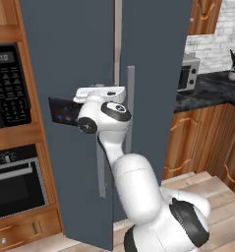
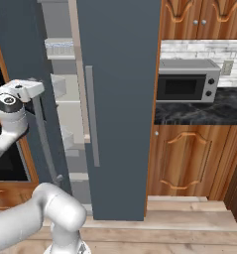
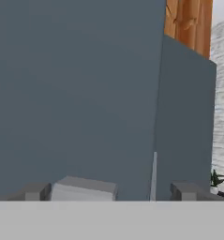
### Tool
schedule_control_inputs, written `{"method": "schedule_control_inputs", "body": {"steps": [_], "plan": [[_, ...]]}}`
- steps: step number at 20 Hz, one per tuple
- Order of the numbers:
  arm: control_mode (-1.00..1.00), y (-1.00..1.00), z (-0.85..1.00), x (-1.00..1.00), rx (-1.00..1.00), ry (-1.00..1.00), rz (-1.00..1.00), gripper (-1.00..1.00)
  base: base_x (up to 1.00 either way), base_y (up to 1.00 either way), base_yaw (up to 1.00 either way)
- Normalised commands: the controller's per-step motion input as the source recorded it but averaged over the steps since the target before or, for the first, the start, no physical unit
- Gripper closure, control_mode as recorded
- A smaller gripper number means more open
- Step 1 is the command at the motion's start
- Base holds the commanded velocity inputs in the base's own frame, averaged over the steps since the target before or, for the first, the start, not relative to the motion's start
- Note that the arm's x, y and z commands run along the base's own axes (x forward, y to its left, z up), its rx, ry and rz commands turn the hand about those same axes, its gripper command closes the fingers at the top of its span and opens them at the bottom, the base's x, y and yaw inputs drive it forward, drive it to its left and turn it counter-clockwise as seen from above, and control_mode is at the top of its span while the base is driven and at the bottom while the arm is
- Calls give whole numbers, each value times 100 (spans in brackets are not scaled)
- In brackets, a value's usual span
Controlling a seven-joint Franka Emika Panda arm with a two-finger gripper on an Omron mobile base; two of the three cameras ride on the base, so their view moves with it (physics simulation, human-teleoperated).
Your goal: The ice cube tray has been filled with water. Take the tray and place it in the freezer to make ice. Close the freezer door after placing the tray.
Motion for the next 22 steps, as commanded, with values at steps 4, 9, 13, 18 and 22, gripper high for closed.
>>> {"method": "schedule_control_inputs", "body": {"steps": [4, 9, 13, 18, 22], "plan": [[-100, -52, 26, 89, 16, 12, 35, -100, 0, 0, 0], [-100, -38, 26, 100, 14, 22, 32, -100, 0, 0, 0], [-100, -11, 30, 96, 6, 25, 28, -100, 0, 0, 0], [-100, 0, 35, 91, 1, 25, 23, -100, 0, 0, 0], [-100, 0, 48, 88, 0, 25, 18, -100, 0, 0, 0]]}}
